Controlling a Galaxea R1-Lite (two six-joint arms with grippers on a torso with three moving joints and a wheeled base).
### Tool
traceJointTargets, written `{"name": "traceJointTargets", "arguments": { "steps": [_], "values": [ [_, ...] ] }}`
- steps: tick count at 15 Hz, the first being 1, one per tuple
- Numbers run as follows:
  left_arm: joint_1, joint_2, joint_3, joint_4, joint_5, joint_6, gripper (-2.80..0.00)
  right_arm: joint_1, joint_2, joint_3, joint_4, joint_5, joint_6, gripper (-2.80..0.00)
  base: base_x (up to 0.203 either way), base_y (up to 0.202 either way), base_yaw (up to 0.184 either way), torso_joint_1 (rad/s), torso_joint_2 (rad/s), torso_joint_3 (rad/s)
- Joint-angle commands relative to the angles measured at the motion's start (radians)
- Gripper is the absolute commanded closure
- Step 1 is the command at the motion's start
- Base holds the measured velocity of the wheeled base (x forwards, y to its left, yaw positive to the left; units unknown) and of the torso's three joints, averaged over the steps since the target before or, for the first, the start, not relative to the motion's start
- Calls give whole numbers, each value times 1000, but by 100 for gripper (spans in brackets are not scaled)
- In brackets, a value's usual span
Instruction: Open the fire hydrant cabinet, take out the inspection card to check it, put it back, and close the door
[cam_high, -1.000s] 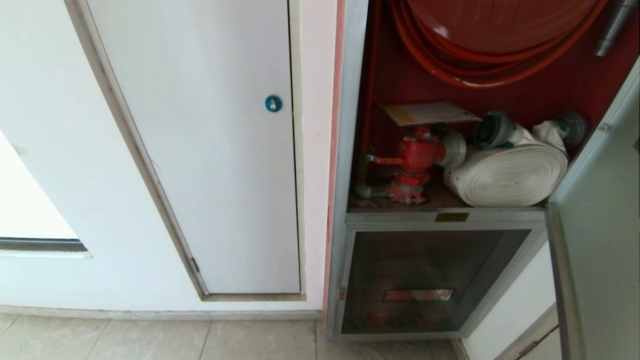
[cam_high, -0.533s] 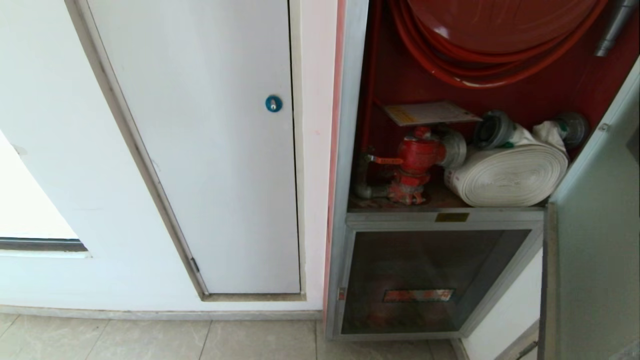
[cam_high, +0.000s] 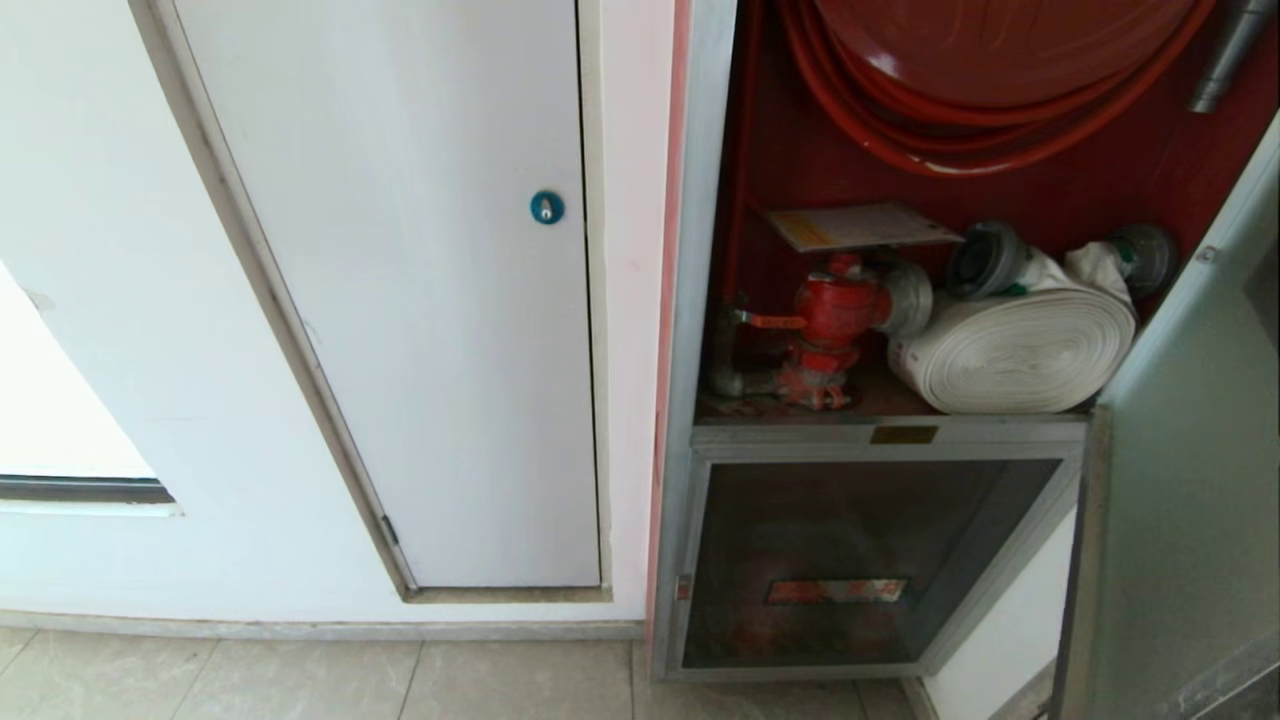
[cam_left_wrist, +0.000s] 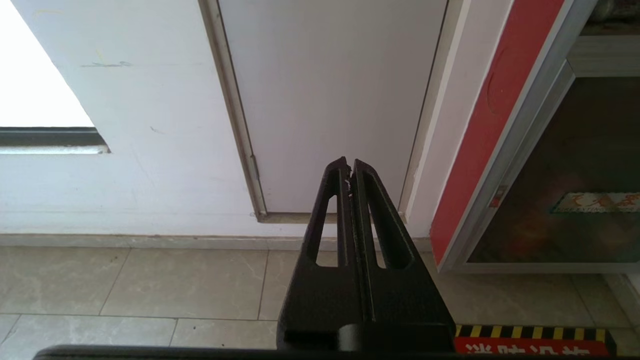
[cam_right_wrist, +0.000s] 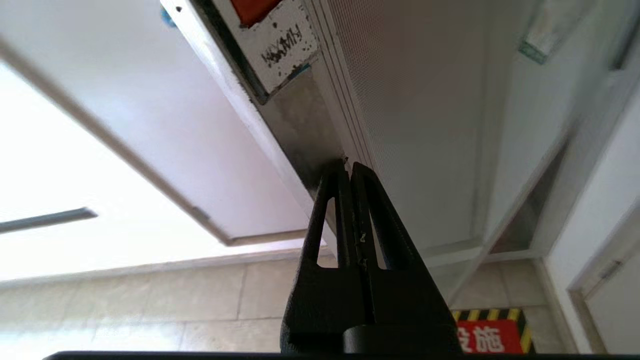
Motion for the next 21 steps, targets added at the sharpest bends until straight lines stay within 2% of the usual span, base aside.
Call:
{"name": "traceJointTargets", "arguments": {
  "steps": [1, 8, 10, 13, 16, 18, 21],
  "values": [
    [1, 1, 2, 0, 0, 0, 0, 0, 36, 37, -38, 54, 1, 0, 0, 0, 0, 0, 0, 0],
    [1, 0, 2, 0, 0, 0, 0, 1, 188, 48, -143, 225, 1, 0, 0, 0, 0, 0, 0, 0],
    [1, 1, 2, 0, 0, 0, 0, 17, 241, 48, -180, 235, -1, 0, 0, 0, 0, 0, 0, 0],
    [1, 0, 2, 0, 0, 0, 0, 90, 319, 43, -236, 226, -10, 0, 0, 0, 0, 0, 0, 0],
    [1, 1, 2, 0, 0, 0, 0, 169, 414, 17, -280, 171, -9, 0, 0, 0, 0, 0, 0, 0],
    [1, 0, 2, 0, 0, 0, 0, 249, 494, -21, -318, 77, -5, 0, 0, 0, 0, 0, 0, 0],
    [1, 1, 2, 0, 0, 0, 0, 327, 607, -113, -350, -42, -2, 0, 0, 0, 0, 0, 0, 0]
  ]
}}
